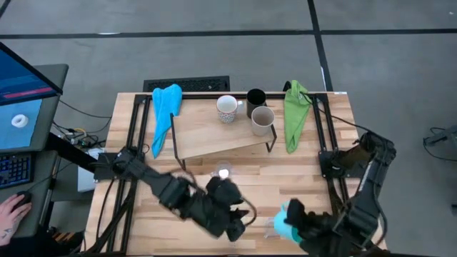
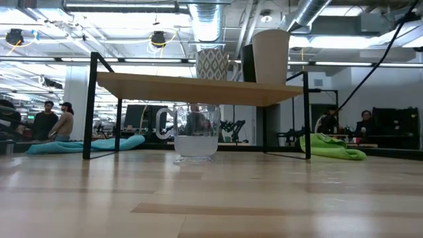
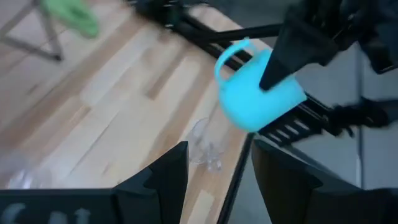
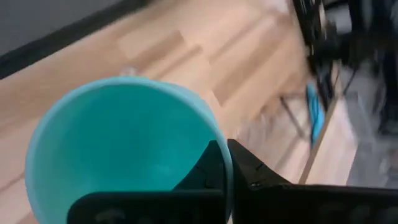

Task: Stack small to large cups/mugs on shelf
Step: Put the blue mug on the shelf

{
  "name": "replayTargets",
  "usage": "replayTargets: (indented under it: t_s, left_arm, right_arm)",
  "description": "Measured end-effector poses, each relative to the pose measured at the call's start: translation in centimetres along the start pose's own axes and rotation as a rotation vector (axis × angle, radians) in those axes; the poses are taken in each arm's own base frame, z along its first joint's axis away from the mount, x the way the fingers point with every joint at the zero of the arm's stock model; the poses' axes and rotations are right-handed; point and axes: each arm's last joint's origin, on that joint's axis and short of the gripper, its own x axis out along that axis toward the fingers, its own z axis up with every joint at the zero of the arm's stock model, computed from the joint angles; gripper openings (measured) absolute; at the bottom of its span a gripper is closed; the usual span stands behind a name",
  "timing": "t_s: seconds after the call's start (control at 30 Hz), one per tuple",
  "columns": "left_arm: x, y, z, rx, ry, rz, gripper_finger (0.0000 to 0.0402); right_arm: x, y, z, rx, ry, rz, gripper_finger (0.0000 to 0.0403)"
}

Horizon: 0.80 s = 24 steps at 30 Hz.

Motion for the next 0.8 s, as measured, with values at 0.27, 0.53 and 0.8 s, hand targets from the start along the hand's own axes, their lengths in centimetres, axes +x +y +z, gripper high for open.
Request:
replayTargets:
  t_s: [0.27,0.53,0.8]
  left_arm:
    - [2.3,2.3,6.0,0.221,0.094,-0.365,0.0167]
    - [4.8,5.4,8.8,0.389,0.14,-0.479,0.0167]
    - [7.5,5.2,7.7,0.553,0.199,-0.639,0.0167]
  right_arm:
    - [0.1,-0.1,0.2,-0.134,-0.016,0.005,0.001]
    - [0.2,-0.4,0.6,-0.173,-0.052,-0.009,0.001]
    - [0.4,-1.0,1.3,-0.176,-0.111,-0.038,0.001]
